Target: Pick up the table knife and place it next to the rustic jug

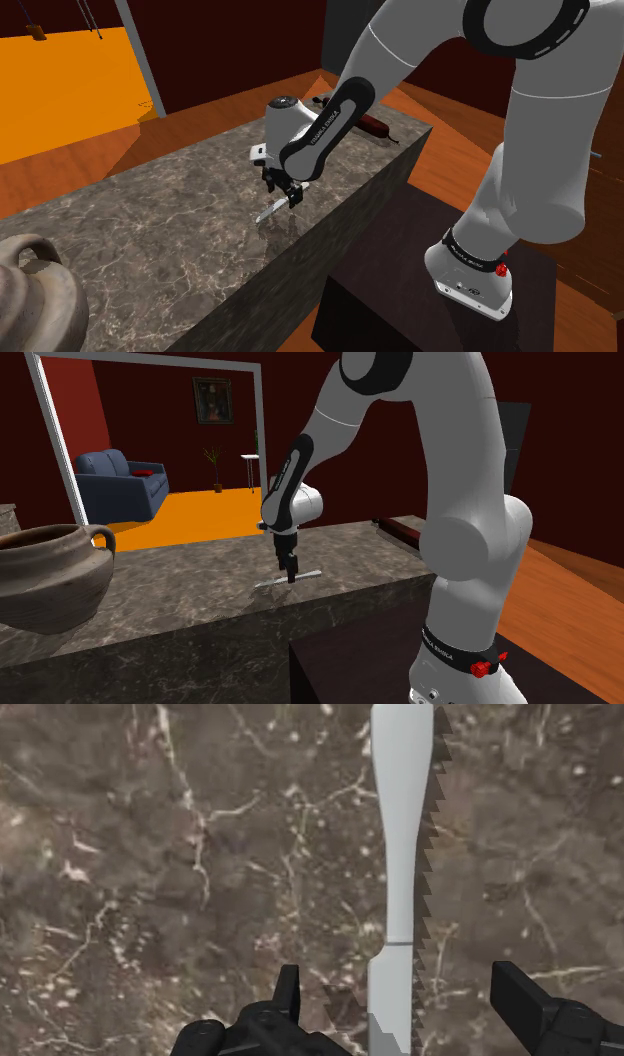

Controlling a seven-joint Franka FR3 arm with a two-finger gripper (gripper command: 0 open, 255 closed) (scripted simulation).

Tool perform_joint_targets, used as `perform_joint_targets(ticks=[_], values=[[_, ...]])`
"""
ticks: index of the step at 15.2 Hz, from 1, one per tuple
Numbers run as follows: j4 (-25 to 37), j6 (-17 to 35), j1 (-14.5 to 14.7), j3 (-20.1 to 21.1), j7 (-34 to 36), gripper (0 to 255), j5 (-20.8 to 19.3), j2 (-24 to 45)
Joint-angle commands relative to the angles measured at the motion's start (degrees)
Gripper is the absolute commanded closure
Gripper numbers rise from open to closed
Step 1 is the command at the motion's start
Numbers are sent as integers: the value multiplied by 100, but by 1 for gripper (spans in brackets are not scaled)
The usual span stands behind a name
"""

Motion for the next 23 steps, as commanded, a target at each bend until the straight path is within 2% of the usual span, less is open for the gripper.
perform_joint_targets(ticks=[1,2,3,12,23], values=[[-1,2,0,0,0,0,0,1],[0,1,0,0,0,0,0,1],[0,1,0,0,0,255,0,1],[0,1,0,0,0,255,0,1],[-29,-740,-29,44,-64,255,78,-770]])
